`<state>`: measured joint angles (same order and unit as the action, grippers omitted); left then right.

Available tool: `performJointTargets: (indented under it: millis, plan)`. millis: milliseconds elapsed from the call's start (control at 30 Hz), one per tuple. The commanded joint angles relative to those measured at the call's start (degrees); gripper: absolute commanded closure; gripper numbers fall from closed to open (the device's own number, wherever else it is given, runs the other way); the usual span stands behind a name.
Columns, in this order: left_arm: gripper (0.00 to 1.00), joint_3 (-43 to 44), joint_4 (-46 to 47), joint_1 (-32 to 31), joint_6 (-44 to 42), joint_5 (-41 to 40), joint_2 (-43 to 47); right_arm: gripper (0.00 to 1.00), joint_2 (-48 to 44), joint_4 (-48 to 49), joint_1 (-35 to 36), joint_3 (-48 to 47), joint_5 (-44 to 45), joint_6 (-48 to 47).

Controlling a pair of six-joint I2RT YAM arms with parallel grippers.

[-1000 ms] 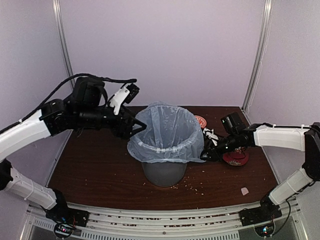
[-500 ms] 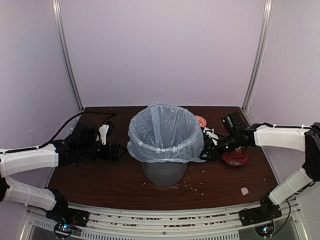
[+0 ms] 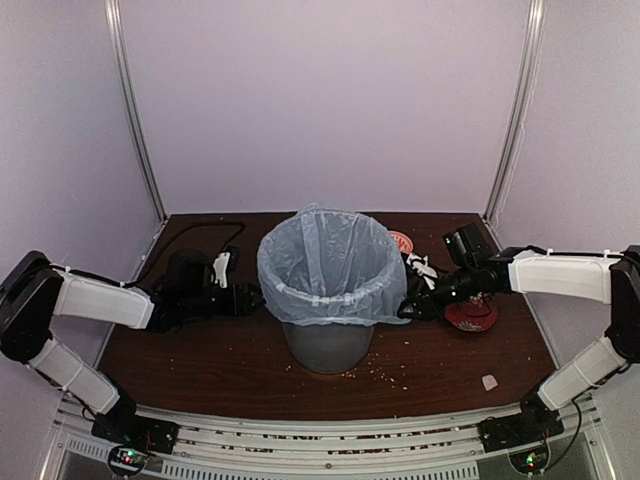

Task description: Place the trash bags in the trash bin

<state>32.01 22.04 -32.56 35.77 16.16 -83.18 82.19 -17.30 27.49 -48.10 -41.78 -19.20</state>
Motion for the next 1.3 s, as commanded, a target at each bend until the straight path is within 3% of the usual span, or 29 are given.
performJointTargets:
  millis: [0,300,533,767,1000,1267]
  plan:
    - [0.37,0.7,8.4,0.4,1.5,6.3,-6.2,0.68,1.1,1.0,-0.2,0.3,1.2,-0.3]
    - [0.41,-3.1,11.9,0.4,2.2,10.1,-8.7,0.68,5.9,1.1,-0.1,0.0,1.7,-0.1]
    - [0.38,-2.8,3.5,0.3,0.1,10.9,-4.4,0.67,4.1,1.0,-0.1,-0.1,1.7,-0.6]
    - [0.27,-2.0,-8.0,0.4,-3.6,4.1,6.4,0.59,-2.3,-0.7,-2.2,-0.1,-0.1,-3.3]
    - [0.23,-0.6,-17.5,0.5,-6.4,-1.6,12.8,0.51,-7.3,-3.1,-7.8,0.5,-4.9,-5.6]
    - [0.23,-0.5,-19.4,0.6,-4.8,-5.5,15.7,0.50,-7.8,-5.6,-12.3,0.3,-7.4,-7.6]
